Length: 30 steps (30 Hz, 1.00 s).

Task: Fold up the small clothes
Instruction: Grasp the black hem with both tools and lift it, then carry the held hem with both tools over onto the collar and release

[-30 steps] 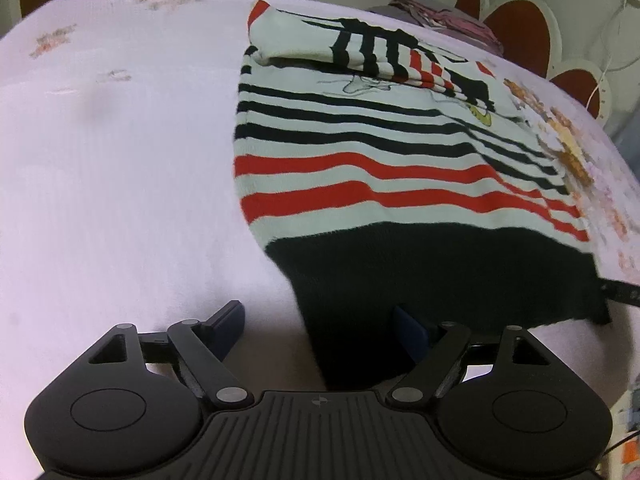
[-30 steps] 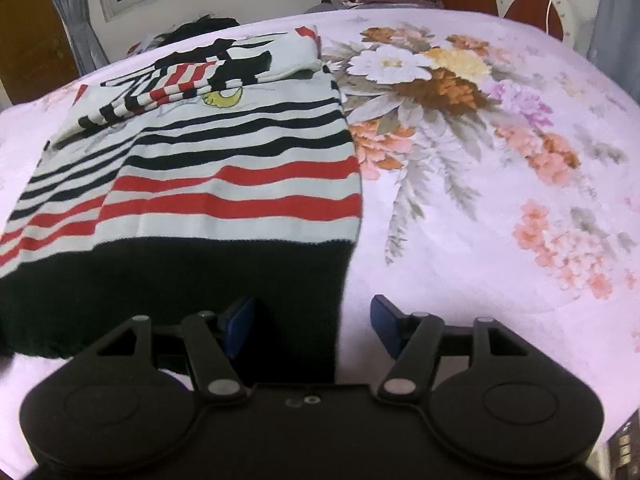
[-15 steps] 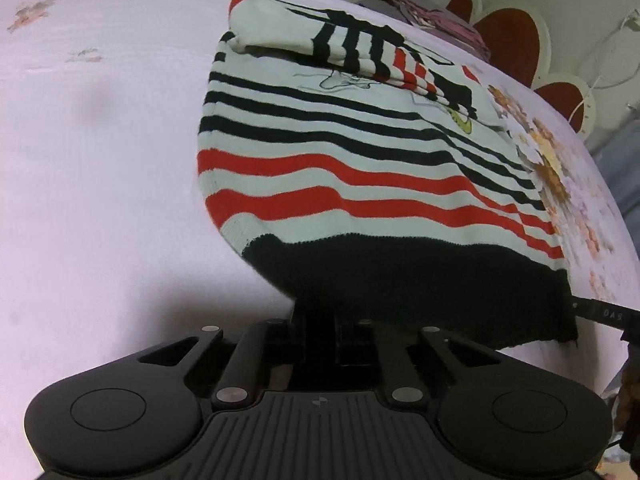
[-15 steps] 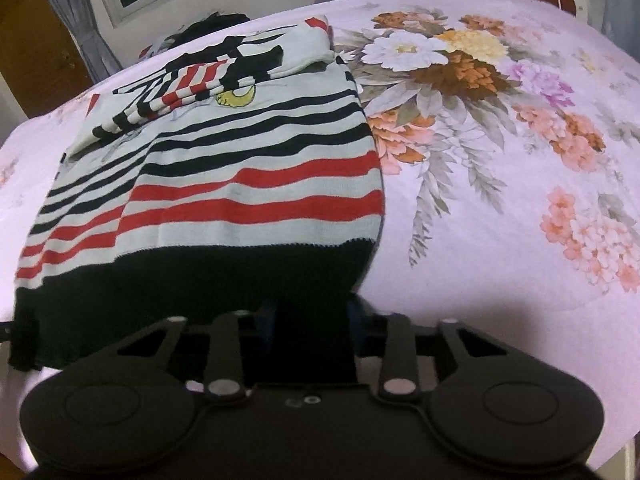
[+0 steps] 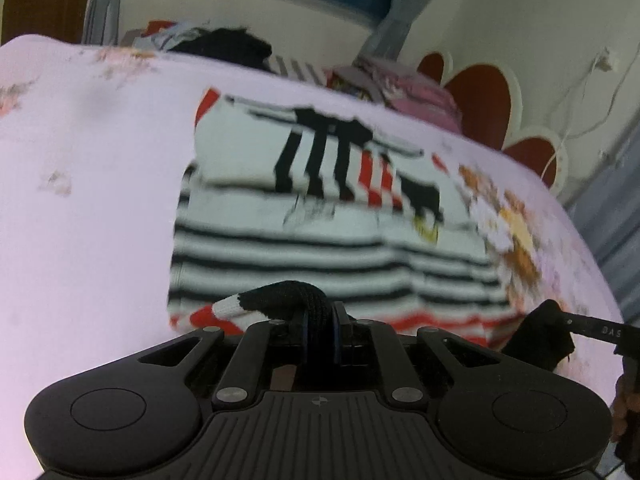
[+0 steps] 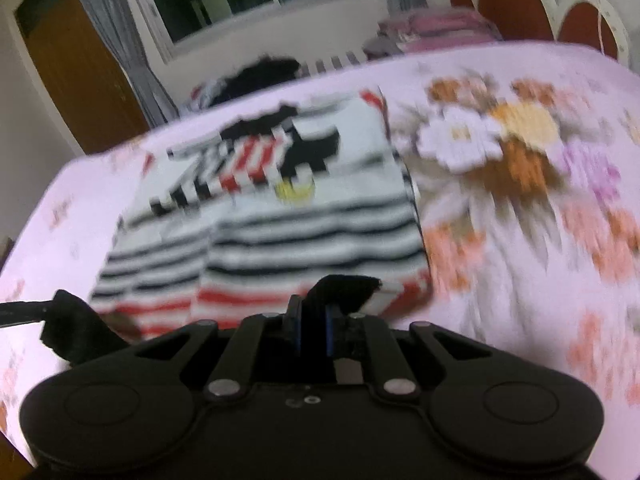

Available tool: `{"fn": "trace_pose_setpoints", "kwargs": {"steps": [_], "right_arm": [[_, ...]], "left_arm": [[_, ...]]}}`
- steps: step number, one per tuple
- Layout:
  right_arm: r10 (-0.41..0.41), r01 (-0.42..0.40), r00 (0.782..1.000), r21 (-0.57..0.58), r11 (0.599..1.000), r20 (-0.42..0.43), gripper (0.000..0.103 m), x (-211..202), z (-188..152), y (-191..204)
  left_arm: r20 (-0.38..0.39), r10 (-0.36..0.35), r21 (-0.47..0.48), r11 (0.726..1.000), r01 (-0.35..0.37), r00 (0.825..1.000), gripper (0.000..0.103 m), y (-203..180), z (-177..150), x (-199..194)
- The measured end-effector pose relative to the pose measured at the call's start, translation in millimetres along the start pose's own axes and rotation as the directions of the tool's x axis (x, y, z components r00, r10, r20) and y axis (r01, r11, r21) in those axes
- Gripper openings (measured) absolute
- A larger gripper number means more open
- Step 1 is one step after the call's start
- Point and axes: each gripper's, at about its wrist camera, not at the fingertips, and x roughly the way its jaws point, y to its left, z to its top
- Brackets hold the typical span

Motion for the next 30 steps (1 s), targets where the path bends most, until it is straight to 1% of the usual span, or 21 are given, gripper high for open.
{"fn": "trace_pose_setpoints", "kwargs": {"steps": [3,6,9,15,18,21,23,27,29,30], "right_arm": [[0.036,-0.035,0.999,-0.002,0.999,0.038,0.010,11,30,0],[0.046,-0.046,0.996,0.000,0.999,0.074,0.010,27,59,-1],[0.054,-0.056,0.993,0.018,0.998,0.105,0.010,47,89,-5],[0.049,-0.059,0.992,0.087,0.994,0.112,0.010,102,144,-23],[0.049,-0.060,0.994,0.112,0.992,0.099,0.010,130,167,-32],[0.049,-0.060,0.995,0.130,0.990,0.089,0.010,156,185,-35],[0.054,-0.062,0.997,0.148,0.987,0.058,0.010,176,195,-39],[0.046,-0.042,0.999,0.232,0.972,-0.012,0.011,216,201,-55],[0.065,-0.054,0.997,0.274,0.960,-0.033,0.011,229,201,-63],[0.063,-0.050,0.997,0.292,0.955,-0.033,0.012,234,201,-66]], "left_arm": [[0.035,-0.009,-0.004,1.000,0.009,0.999,0.010,-4,29,13],[0.063,-0.006,-0.022,1.000,0.007,0.998,0.010,-5,58,28],[0.092,0.012,-0.026,1.000,-0.010,0.996,0.010,-5,87,46],[0.125,0.060,-0.073,0.996,-0.051,0.990,0.010,3,145,89],[0.124,0.082,-0.082,0.994,-0.072,0.989,0.010,4,166,114],[0.118,0.114,-0.088,0.991,-0.104,0.986,0.010,6,181,139],[0.082,0.133,-0.120,0.985,-0.123,0.988,0.010,13,191,160],[0.023,0.171,-0.190,0.968,-0.163,0.985,0.011,27,199,192],[0.000,0.167,-0.217,0.962,-0.163,0.986,0.011,32,202,204],[-0.007,0.170,-0.217,0.962,-0.167,0.985,0.011,33,204,208]]}}
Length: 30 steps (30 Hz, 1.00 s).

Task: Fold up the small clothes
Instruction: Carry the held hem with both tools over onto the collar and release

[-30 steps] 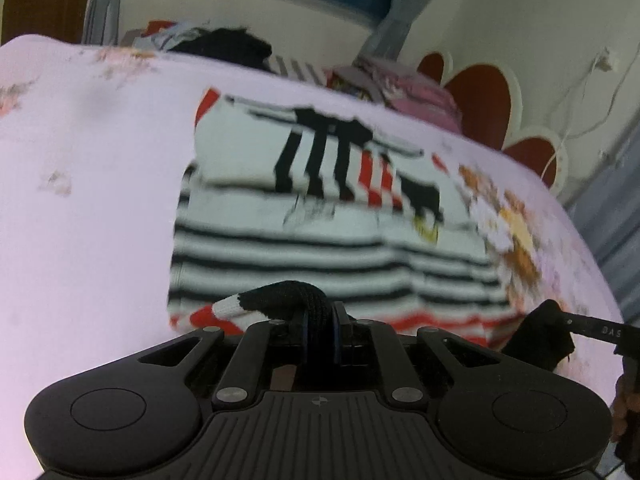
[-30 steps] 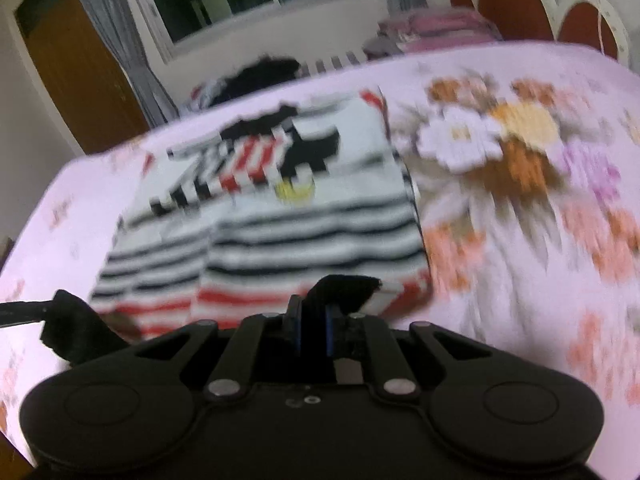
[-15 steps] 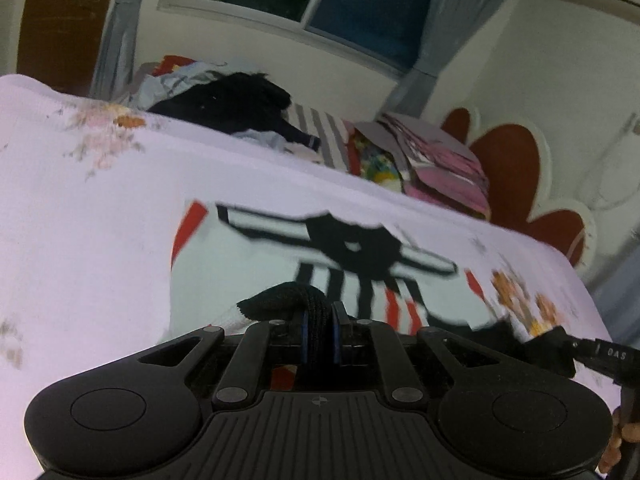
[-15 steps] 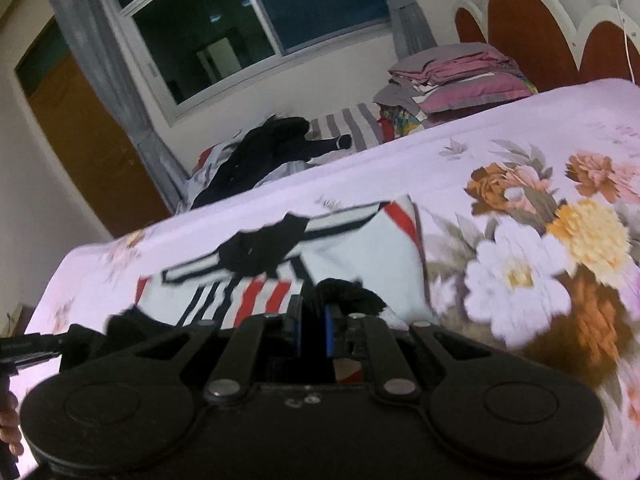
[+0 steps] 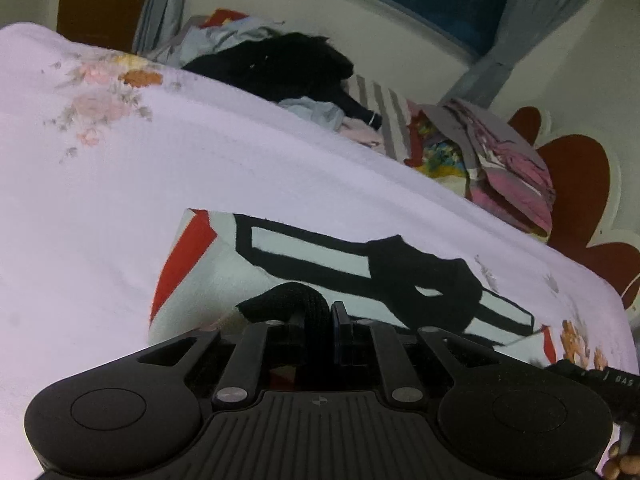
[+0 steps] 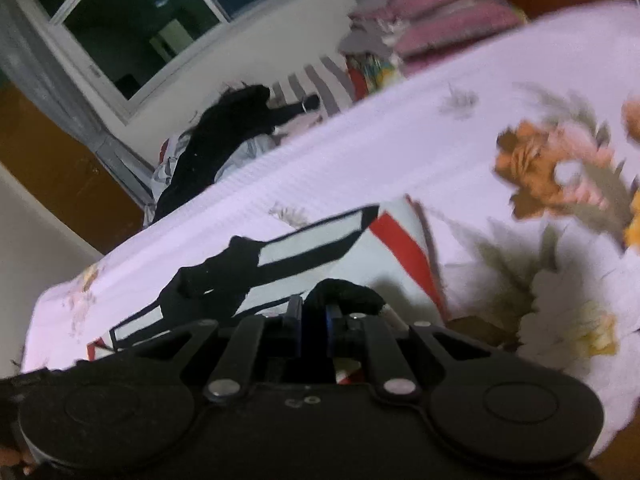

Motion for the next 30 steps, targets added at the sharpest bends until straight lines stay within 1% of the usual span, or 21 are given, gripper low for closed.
{"fn": "trace_pose_setpoints", "kwargs": {"steps": [1,4,6,7,8,9,10,12,13,14,15,16,18,20,23,24,25,26,27,28,30], "right_arm": [[0.003,-0.003,1.000,0.014,1.000,-0.001,0.015,4,1,-2],[0.001,-0.001,1.000,0.038,0.999,-0.011,0.019,15,6,-7],[-0.025,0.025,1.000,0.023,0.999,0.005,0.025,19,8,-7],[-0.037,0.036,0.999,0.020,0.999,0.024,0.037,19,10,-7],[-0.043,0.042,0.998,0.021,0.999,0.041,0.051,19,11,-8],[-0.043,0.042,0.998,0.020,0.999,0.053,0.057,18,13,-9],[-0.046,0.046,0.997,0.006,0.999,0.063,0.059,17,15,-9],[-0.056,0.059,0.996,-0.034,0.998,0.076,0.059,16,19,-6],[-0.057,0.061,0.995,-0.047,0.997,0.083,0.059,15,20,-5],[-0.058,0.063,0.994,-0.055,0.997,0.094,0.059,13,21,-5],[-0.055,0.062,0.993,-0.071,0.996,0.103,0.059,12,22,-4],[-0.047,0.057,0.993,-0.091,0.994,0.107,0.059,12,22,-2],[-0.035,0.048,0.995,-0.140,0.989,0.092,0.059,15,22,3],[-0.042,0.055,0.997,-0.188,0.981,0.070,0.060,22,21,8],[-0.048,0.056,0.998,-0.219,0.974,0.041,0.060,33,18,11],[-0.046,0.050,0.999,-0.228,0.972,0.025,0.060,38,17,13],[-0.050,0.051,0.999,-0.240,0.969,0.010,0.058,42,16,14],[-0.055,0.053,0.998,-0.258,0.965,-0.002,0.052,46,13,17],[-0.064,0.060,0.998,-0.278,0.959,-0.007,0.049,49,12,18],[-0.073,0.068,0.997,-0.297,0.952,-0.005,0.046,50,11,20],[-0.078,0.072,0.997,-0.314,0.947,-0.004,0.041,51,10,20]], "left_arm": [[-0.006,0.004,0.005,1.000,-0.004,1.000,0.011,-1,2,3],[-0.023,0.000,-0.006,1.000,0.000,1.000,0.011,1,8,13],[-0.037,-0.015,-0.047,0.999,0.013,0.999,0.012,5,11,18],[-0.042,-0.020,-0.067,0.998,0.017,0.999,0.015,8,13,20],[-0.050,-0.026,-0.091,0.996,0.021,0.998,0.017,11,14,22],[-0.054,-0.039,-0.110,0.993,0.033,0.998,0.019,13,15,23],[-0.054,-0.048,-0.126,0.991,0.041,0.997,0.023,16,15,24],[-0.039,-0.056,-0.153,0.987,0.049,0.998,0.043,20,17,23],[-0.011,-0.035,-0.164,0.986,0.032,0.999,0.068,22,18,20],[0.033,-0.010,-0.179,0.984,0.015,0.999,0.079,24,20,14],[0.062,0.000,-0.172,0.985,0.011,0.998,0.079,25,23,9],[0.066,0.015,-0.144,0.990,-0.005,0.998,0.079,23,25,8],[0.056,0.044,-0.079,0.996,-0.039,0.997,0.079,20,26,8],[0.047,0.045,-0.005,0.999,-0.045,0.998,0.079,15,21,11],[0.017,0.049,0.099,0.994,-0.050,0.999,0.078,5,13,19],[0.015,0.064,0.133,0.989,-0.065,0.998,0.078,0,10,23],[0.016,0.084,0.174,0.981,-0.086,0.996,0.074,-5,6,28],[0.011,0.086,0.197,0.977,-0.086,0.996,0.062,-8,4,30],[-0.006,0.090,0.215,0.973,-0.087,0.996,0.056,-10,2,35],[-0.017,0.097,0.223,0.971,-0.091,0.995,0.047,-11,1,36],[-0.005,0.122,0.260,0.958,-0.117,0.992,0.043,-15,-3,41]]}}
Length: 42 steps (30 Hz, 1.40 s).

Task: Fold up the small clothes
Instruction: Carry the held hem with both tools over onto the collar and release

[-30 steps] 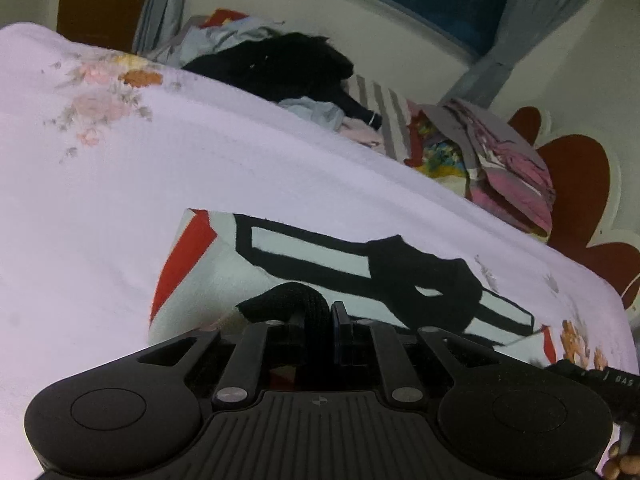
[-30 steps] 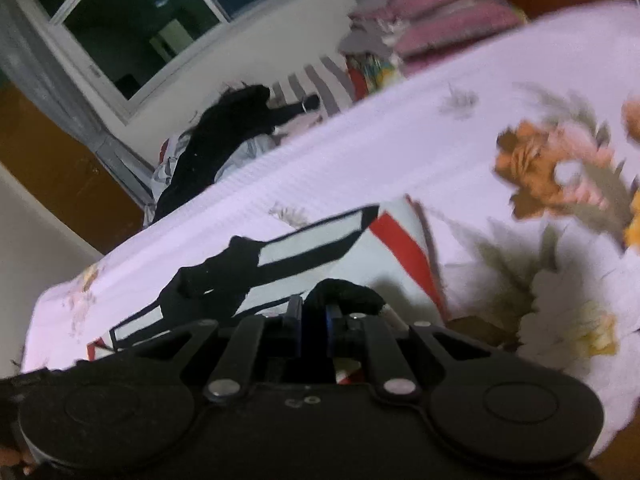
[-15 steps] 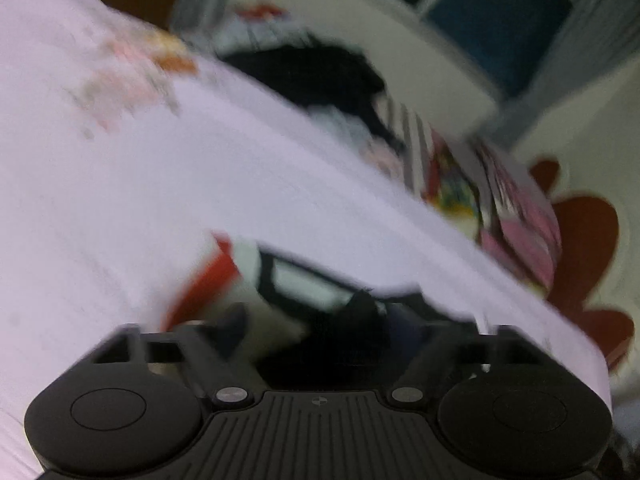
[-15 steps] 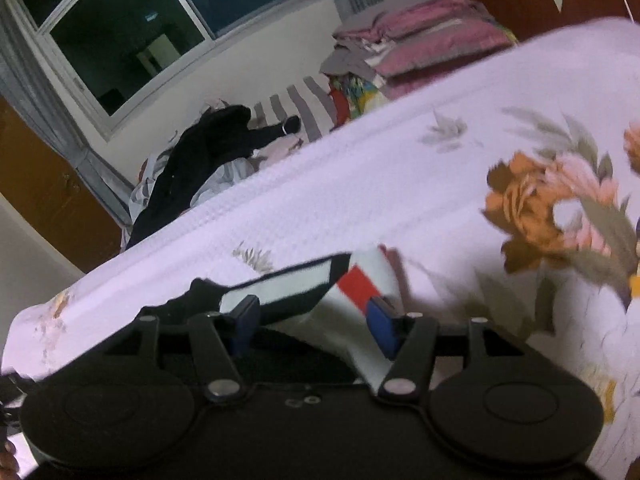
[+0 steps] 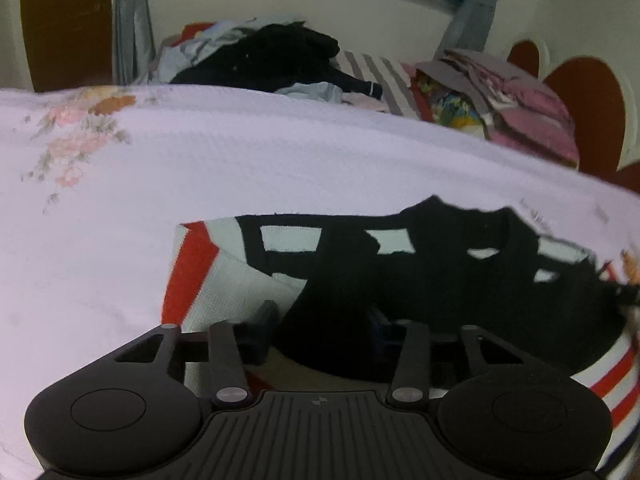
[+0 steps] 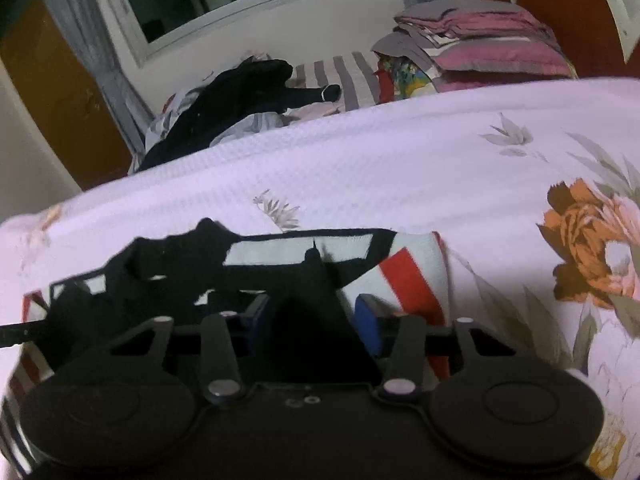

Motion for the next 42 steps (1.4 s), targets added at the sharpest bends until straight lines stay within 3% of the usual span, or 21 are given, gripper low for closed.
{"fn": "trace_pose_setpoints", "kwargs": {"steps": [1,3,4,5,7,15,20,23,26,27,29,32,36,42], "right_arm": [[-0.001,0.001,1.000,-0.007,1.000,-0.003,0.038,1,0,1],[-0.007,0.007,1.000,-0.039,0.999,-0.013,0.028,2,-1,3],[-0.013,0.012,1.000,-0.057,0.998,-0.015,0.016,3,-1,5],[-0.020,0.019,1.000,-0.074,0.997,-0.014,0.009,4,-2,7],[-0.020,0.020,1.000,-0.090,0.996,-0.005,0.007,3,-3,8],[-0.050,0.070,0.983,-0.104,0.992,0.179,0.006,-16,10,11],[-0.080,0.102,0.977,-0.105,0.989,0.198,0.005,-7,6,9],[-0.132,0.143,0.983,-0.081,0.986,0.126,0.005,15,-1,-1],[-0.137,0.147,0.984,-0.077,0.986,0.117,0.006,19,-4,-6],[-0.133,0.142,0.985,-0.076,0.987,0.113,0.008,17,-2,-5],[-0.117,0.126,0.985,-0.063,0.990,0.123,0.025,8,-1,-4],[-0.090,0.102,0.985,-0.076,0.992,0.144,0.027,-12,-4,5],[0.001,0.016,0.988,-0.106,0.994,0.152,0.027,-41,-9,28],[0.128,-0.115,0.989,-0.171,0.978,0.069,0.027,-46,-42,81]], "left_arm": [[0.004,0.013,0.017,1.000,-0.013,1.000,0.036,-2,0,0],[0.016,0.030,0.037,0.999,-0.030,0.999,0.007,-4,0,-1],[0.011,0.023,0.030,0.999,-0.023,1.000,0.004,-3,1,0],[0.018,0.022,0.030,0.999,-0.022,1.000,0.004,-3,-1,-1],[0.035,0.027,0.050,0.998,-0.029,0.999,0.004,-5,-2,-4],[0.141,0.079,-0.003,0.997,-0.079,0.987,0.004,3,2,-8],[0.169,0.113,-0.056,0.993,-0.104,0.979,0.004,7,0,-1],[0.156,0.144,-0.051,0.989,-0.138,0.977,0.004,9,-11,11],[0.159,0.156,-0.014,0.988,-0.156,0.975,0.004,4,-11,10],[0.159,0.152,-0.009,0.988,-0.152,0.976,0.004,4,-10,8],[0.159,0.133,-0.010,0.991,-0.133,0.978,0.004,5,-9,0],[0.171,0.138,-0.030,0.990,-0.135,0.976,0.004,7,-13,-17],[0.183,0.095,-0.016,0.995,-0.094,0.979,0.004,-2,-23,-48],[0.117,-0.037,0.073,0.997,0.028,0.992,0.005,-45,-48,-58]]}}
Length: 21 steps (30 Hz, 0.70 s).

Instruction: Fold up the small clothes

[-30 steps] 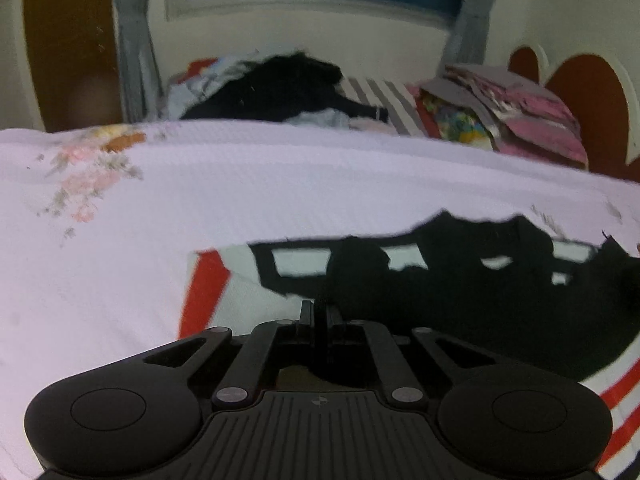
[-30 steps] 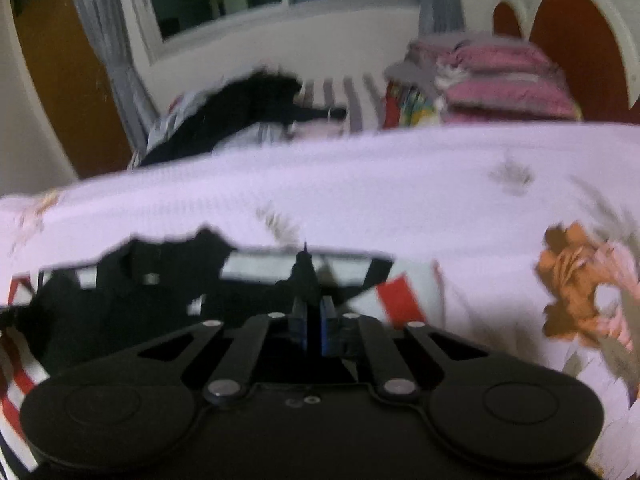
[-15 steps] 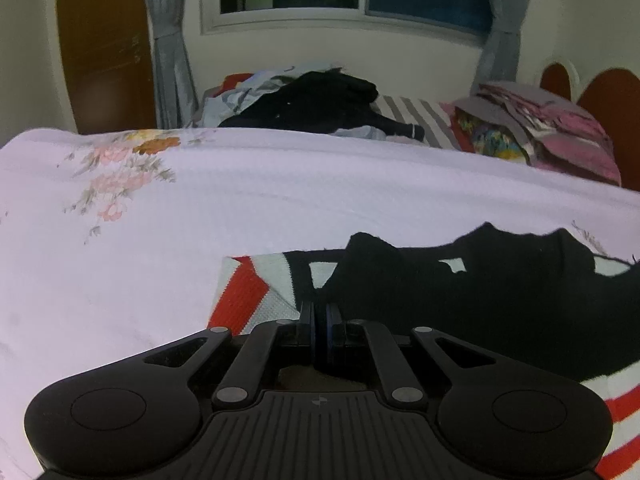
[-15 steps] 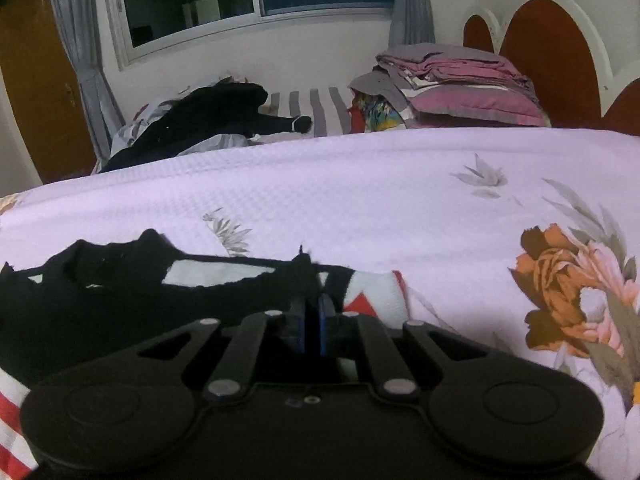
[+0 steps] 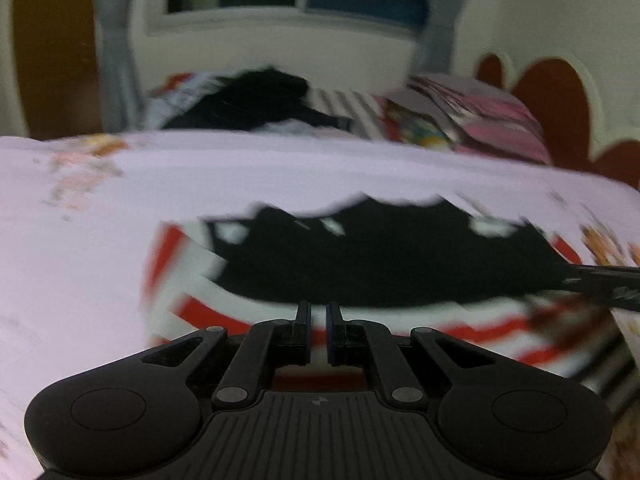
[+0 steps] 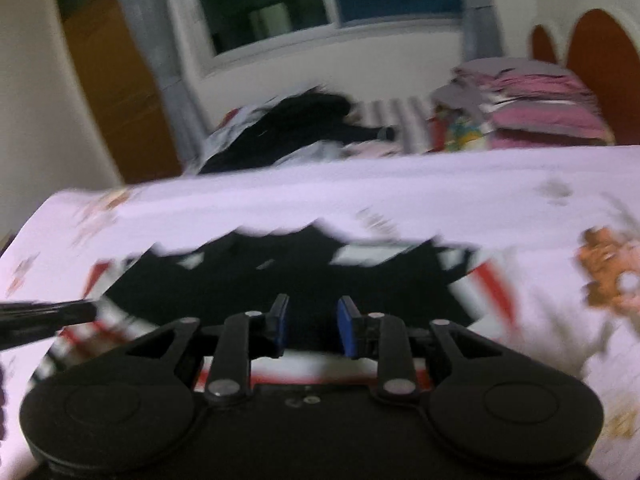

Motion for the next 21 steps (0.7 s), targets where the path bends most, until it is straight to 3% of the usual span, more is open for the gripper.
{"fn": "trace_pose_setpoints", "kwargs": {"steps": [5,9,18,21], "right_arm": [[-0.009,0.006,0.999,-0.064,0.998,-0.044,0.027,11,-17,25],[-0.096,0.091,0.993,-0.076,0.993,-0.067,0.028,9,-28,6],[-0.182,0.181,0.982,-0.038,0.983,-0.048,0.029,-17,-43,-39],[-0.177,0.176,0.983,-0.018,0.984,-0.053,0.029,-21,-48,-45]], "left_arm": [[-0.067,0.036,0.006,0.999,-0.036,0.997,0.005,-9,-17,10],[-0.079,0.055,-0.040,0.998,-0.058,0.995,0.005,9,-24,8],[-0.095,0.079,-0.034,0.996,-0.083,0.992,0.005,12,-25,5],[-0.095,0.090,-0.025,0.995,-0.093,0.991,0.005,11,-25,5]]}}
